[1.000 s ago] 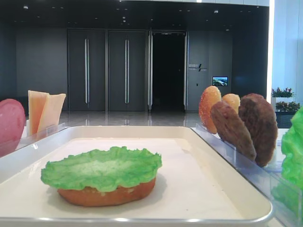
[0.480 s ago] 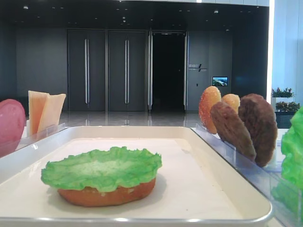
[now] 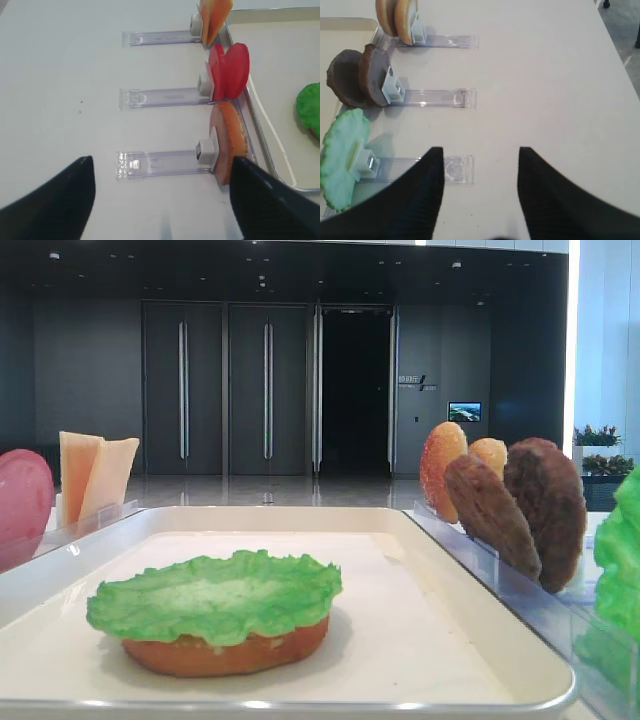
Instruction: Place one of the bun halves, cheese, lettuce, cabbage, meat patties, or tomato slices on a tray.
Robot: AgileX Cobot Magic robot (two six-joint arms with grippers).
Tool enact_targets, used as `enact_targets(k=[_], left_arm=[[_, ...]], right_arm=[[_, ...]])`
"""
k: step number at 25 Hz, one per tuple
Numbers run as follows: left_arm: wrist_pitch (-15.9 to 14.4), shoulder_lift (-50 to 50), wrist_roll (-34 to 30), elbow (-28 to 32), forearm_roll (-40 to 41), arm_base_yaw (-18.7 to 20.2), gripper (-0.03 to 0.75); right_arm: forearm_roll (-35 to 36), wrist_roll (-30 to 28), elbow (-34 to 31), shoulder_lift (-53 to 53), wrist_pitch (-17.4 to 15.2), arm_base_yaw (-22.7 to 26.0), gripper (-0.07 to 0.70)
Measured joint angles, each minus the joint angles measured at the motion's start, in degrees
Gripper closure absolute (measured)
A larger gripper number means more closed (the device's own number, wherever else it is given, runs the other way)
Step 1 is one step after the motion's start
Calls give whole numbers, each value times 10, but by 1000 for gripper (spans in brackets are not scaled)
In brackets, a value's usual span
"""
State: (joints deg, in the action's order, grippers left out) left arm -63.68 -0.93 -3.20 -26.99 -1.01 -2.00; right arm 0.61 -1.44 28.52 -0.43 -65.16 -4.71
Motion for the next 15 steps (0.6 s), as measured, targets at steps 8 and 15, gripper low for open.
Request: enact_targets(k=[8, 15], left_arm=[[0, 0, 0, 0, 0, 0, 73], [0, 0, 0, 0, -1, 0, 73]], right_arm=[[0, 0, 0, 0, 0, 0, 276], [0, 0, 0, 0, 0, 0, 277]])
